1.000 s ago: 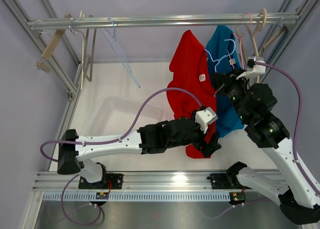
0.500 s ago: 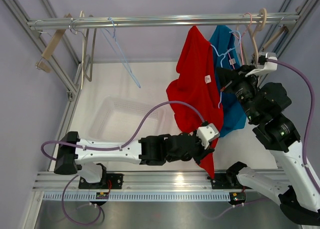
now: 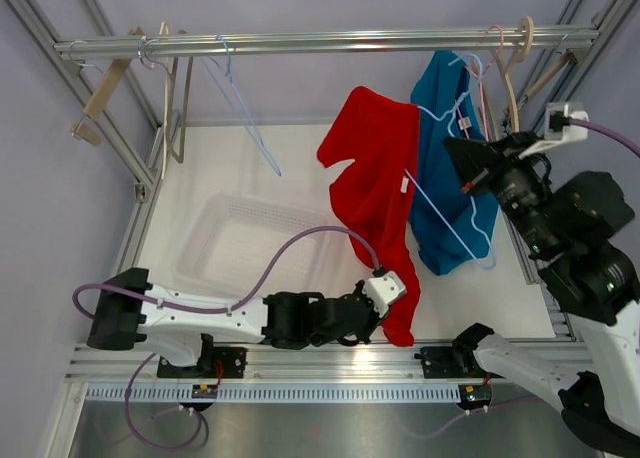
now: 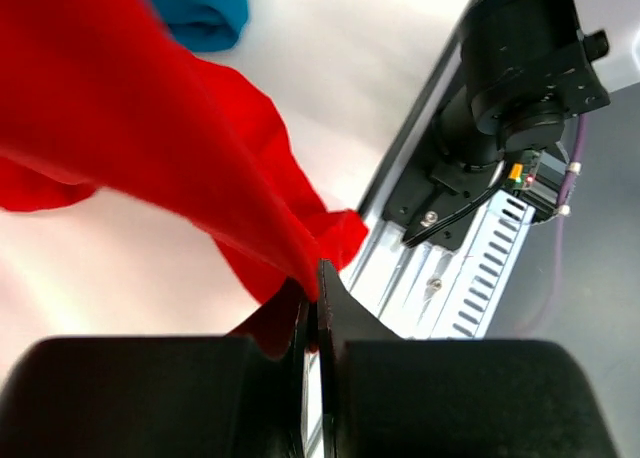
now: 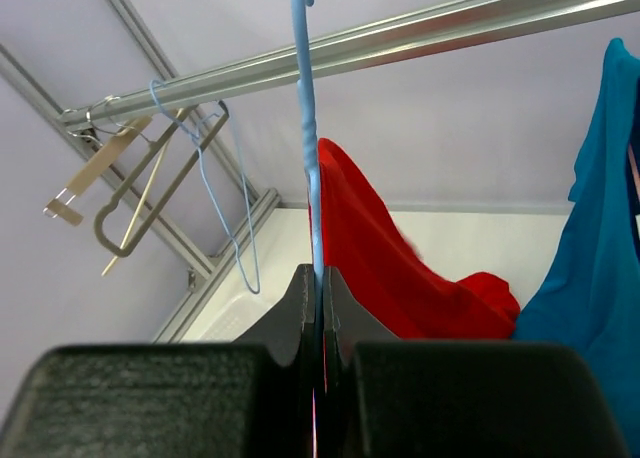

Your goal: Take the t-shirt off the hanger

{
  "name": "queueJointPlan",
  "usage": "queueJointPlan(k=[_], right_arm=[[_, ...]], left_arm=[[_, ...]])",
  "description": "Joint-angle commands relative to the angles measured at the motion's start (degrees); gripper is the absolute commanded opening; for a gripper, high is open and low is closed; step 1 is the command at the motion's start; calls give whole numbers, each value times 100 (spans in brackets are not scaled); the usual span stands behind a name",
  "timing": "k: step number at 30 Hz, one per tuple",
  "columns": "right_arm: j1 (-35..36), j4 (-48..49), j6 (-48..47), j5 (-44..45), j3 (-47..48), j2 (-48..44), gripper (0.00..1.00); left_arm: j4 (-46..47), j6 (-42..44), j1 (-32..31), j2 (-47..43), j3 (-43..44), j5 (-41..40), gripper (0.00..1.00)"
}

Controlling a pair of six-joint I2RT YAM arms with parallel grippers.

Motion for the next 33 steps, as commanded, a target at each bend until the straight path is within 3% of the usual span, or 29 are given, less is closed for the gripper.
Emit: queueJointPlan(k=[1, 9, 16, 19, 20, 21, 22, 24, 26, 27, 28, 29, 33], right_arm=[[10, 599, 131, -89, -99, -813, 0], [10, 114, 448, -802, -829, -1974, 0], [10, -98, 579, -1091, -883, -2502, 0], [10, -37, 746, -1522, -926, -2642, 0], [2, -19, 781, -1705, -944, -2669, 0], [10, 33, 825, -1785, -962, -2687, 0], [10, 51, 904, -1856, -970, -2731, 0], [10, 86, 940, -1997, -962, -2757, 0], [10, 8, 931, -1989, -909, -2766, 0], [10, -19, 914, -1980, -874, -2775, 0], [10, -97, 879, -1953, -856, -2784, 0], [10, -150, 861, -1910, -830, -2801, 0], [2, -764, 624, -1453, -690, -2872, 0]], left_arm=[[-97, 325, -136, -735, 135, -646, 0], [323, 1775, 13, -1192, 1137, -2271, 0], [579, 2163, 1085, -1413, 1621, -1790, 2], [904, 2566, 1445, -1211, 1805, -1851, 18], [949, 2620, 1629, -1123, 1867, -1877, 31], [975, 2638, 1718, -931, 1998, -1686, 68], [1036, 2638, 1806, -868, 2008, -1353, 79], [1116, 2603, 1964, -702, 2051, -599, 89], [1177, 2699, 2000, -604, 2096, -288, 78], [1282, 2735, 1991, -587, 2105, -208, 34], [1309, 2787, 2000, -586, 2166, -277, 14], [1310, 2814, 1991, -613, 2218, -461, 2], [566, 2972, 1912, -823, 2885, -559, 0]])
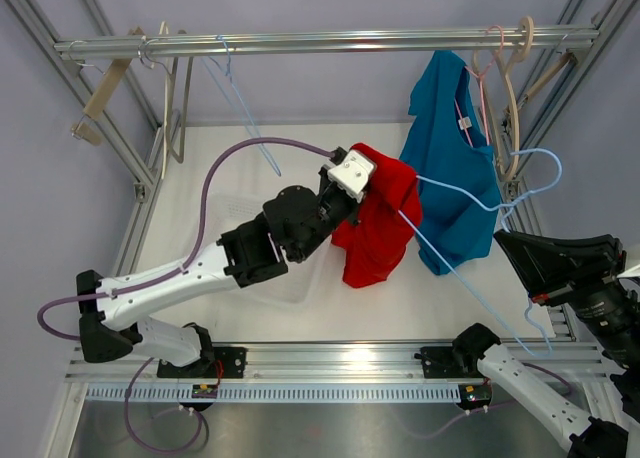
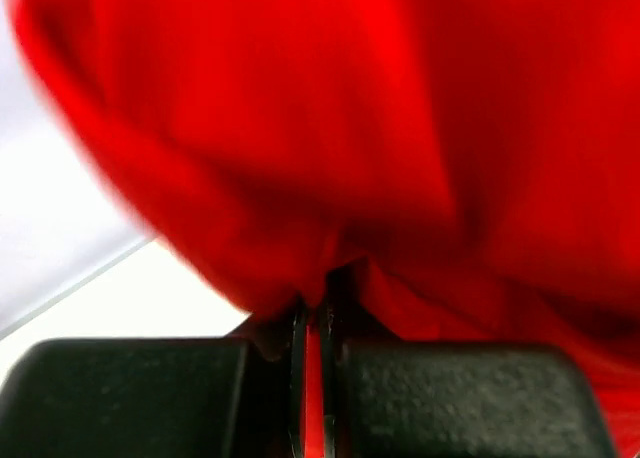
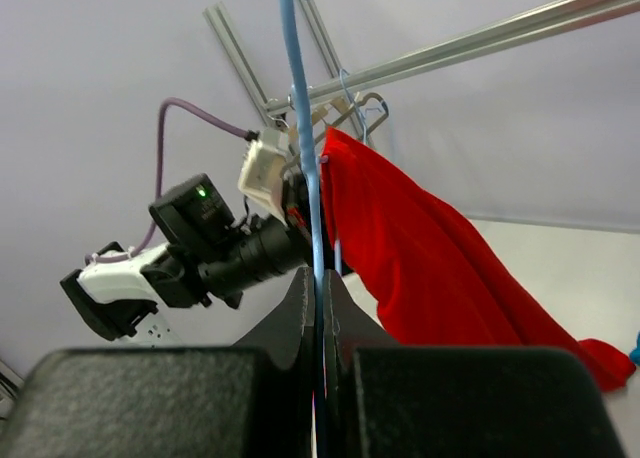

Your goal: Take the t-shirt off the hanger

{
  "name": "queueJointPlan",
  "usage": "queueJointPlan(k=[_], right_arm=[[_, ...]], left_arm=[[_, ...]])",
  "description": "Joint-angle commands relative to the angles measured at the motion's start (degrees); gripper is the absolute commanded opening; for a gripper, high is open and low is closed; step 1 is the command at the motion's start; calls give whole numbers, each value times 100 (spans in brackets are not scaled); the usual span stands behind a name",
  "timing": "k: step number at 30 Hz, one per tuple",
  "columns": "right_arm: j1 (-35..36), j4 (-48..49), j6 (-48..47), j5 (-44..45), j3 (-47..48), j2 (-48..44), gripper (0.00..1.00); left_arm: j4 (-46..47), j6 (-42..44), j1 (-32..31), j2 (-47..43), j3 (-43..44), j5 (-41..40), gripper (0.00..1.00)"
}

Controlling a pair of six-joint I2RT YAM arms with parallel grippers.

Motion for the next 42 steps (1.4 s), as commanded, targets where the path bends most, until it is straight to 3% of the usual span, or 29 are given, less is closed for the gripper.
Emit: queueJointPlan(k=[1, 4, 7, 11, 15, 21, 25, 28, 35, 42], right_arm=[[13, -337, -239, 283, 261, -148, 0], [4, -794, -328, 703, 183, -279, 0], [13, -1006, -311, 1012, 33, -534, 0], [13, -1208, -372, 1145, 164, -562, 0], [4, -1270, -451, 1102, 288, -447, 0], [4, -1156, -469, 908, 122, -307, 0], [4, -1138, -513, 619, -54, -272, 0], [4, -1147, -522, 521, -160, -184, 0], [13, -893, -408, 153, -643, -122, 0], [4, -857, -372, 135, -688, -166, 0]], left_arm=[[-81, 251, -116, -325, 1271, 81, 0], [-1345, 251, -152, -238, 2441, 239, 0], [-2787, 365, -161, 349, 4889, 249, 0], [-3151, 787, -126, 352, 5705, -172, 0], [-3142, 1042, 120, 115, 5593, -411, 0], [-3099, 481, 1245, -167, 4767, 257, 0], [-2379, 401, 1911, -815, 3163, 441, 0], [-2149, 138, 2465, -1072, 2658, 731, 0], [-2167, 23, 3056, -1301, 2533, 1065, 0], [-2439, 6, 3056, -1327, 2948, 1066, 0]])
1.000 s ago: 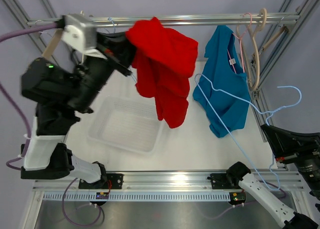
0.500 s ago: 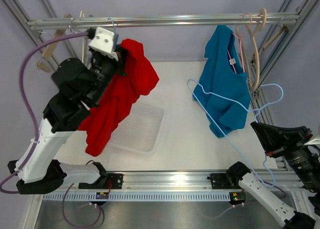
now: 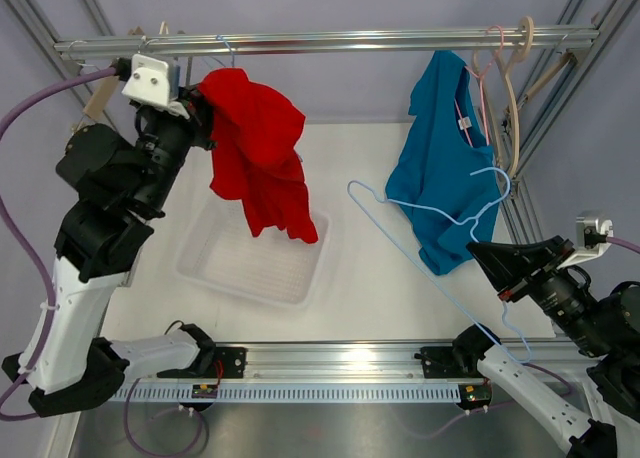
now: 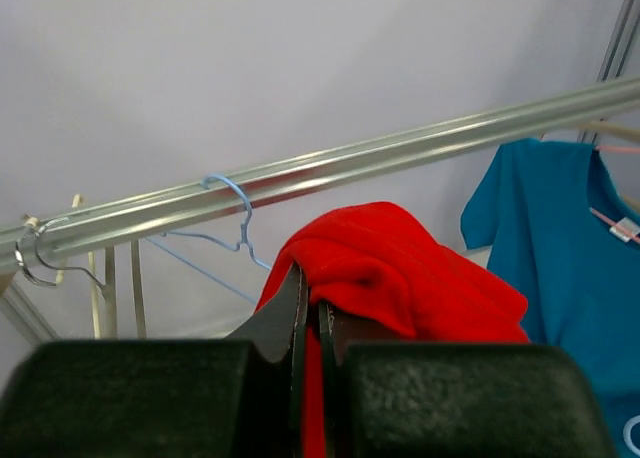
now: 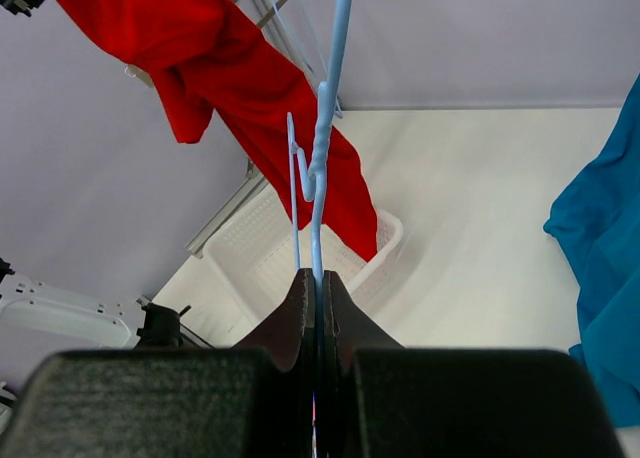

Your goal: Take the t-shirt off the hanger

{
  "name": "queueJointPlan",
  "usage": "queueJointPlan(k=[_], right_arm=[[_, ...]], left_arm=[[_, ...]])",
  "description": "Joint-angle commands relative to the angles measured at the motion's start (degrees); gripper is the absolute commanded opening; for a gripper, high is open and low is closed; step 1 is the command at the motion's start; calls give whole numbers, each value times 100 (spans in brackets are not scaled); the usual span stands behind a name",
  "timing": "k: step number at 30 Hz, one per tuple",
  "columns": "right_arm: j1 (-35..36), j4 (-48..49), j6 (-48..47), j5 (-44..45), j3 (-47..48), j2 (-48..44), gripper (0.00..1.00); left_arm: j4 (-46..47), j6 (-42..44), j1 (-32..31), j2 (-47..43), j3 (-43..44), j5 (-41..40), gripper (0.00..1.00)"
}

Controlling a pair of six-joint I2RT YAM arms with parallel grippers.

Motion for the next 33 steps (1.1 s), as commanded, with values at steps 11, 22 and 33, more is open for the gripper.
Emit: queueJointPlan(k=[11, 22, 33], right_arm=[[8, 288, 15, -259, -92, -9, 0], [17, 376, -47, -383, -363, 316, 0], [8, 1307, -503, 742, -479, 1581, 0]], left_arm=[[931, -1038, 27, -1795, -3084, 59, 0], [460, -2594, 27, -2711, -4836, -842, 0], [-132, -4547, 27, -2940, -6428, -1848, 55]])
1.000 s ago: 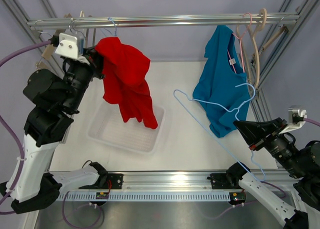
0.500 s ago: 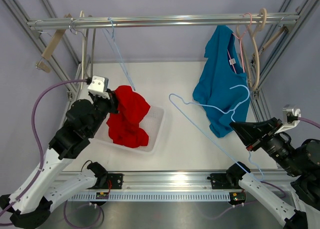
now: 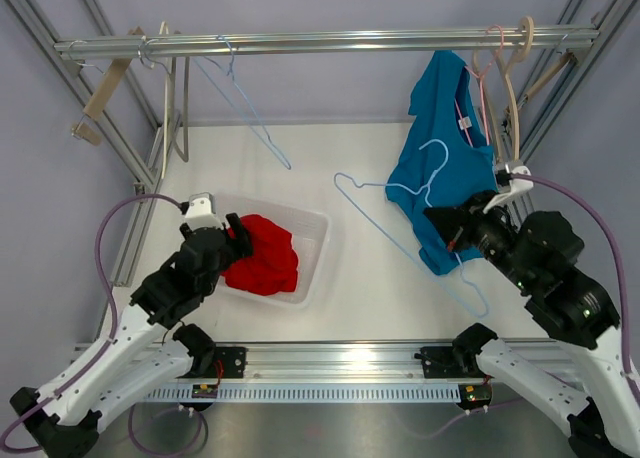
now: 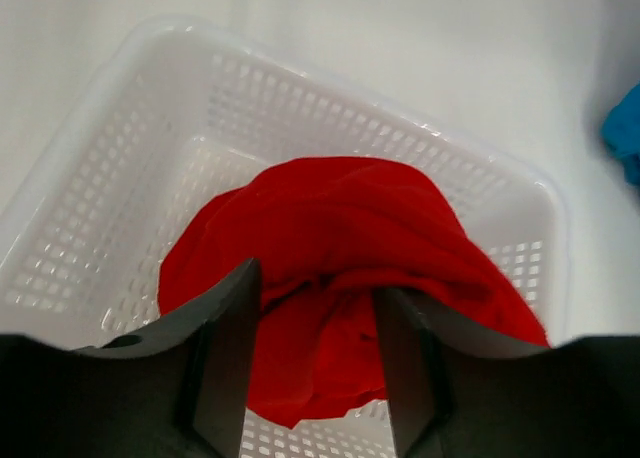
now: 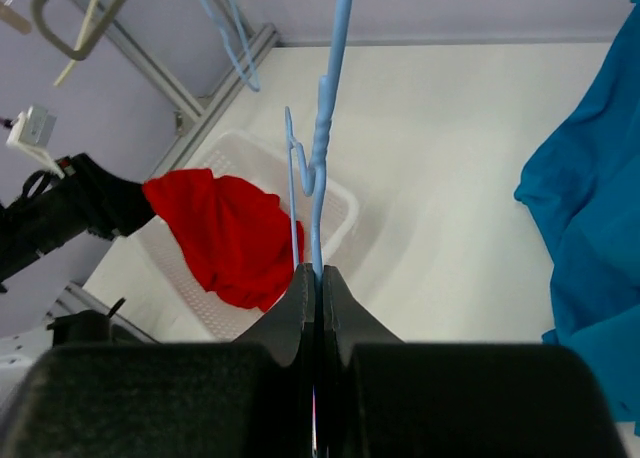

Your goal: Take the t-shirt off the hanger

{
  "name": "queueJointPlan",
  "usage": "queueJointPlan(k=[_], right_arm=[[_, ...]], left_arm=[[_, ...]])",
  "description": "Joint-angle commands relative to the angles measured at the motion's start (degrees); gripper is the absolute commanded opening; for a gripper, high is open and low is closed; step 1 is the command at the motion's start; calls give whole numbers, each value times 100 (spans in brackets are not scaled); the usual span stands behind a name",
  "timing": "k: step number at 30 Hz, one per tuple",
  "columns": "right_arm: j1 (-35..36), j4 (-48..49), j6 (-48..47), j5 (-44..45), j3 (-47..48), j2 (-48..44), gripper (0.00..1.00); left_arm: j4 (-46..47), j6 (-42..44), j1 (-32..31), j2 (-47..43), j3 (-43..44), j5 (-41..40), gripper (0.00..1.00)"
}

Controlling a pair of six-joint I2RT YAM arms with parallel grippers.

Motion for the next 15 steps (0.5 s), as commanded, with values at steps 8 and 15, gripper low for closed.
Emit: queueJointPlan(k=[8, 15], right_arm=[[17, 1156, -888, 1600, 797, 2093, 0], [8, 1606, -1311, 1724, 1982, 3396, 0]], left_arm=[[100, -188, 16, -787, 782, 538, 99], [-532, 437, 16, -1236, 1426, 1488, 99]])
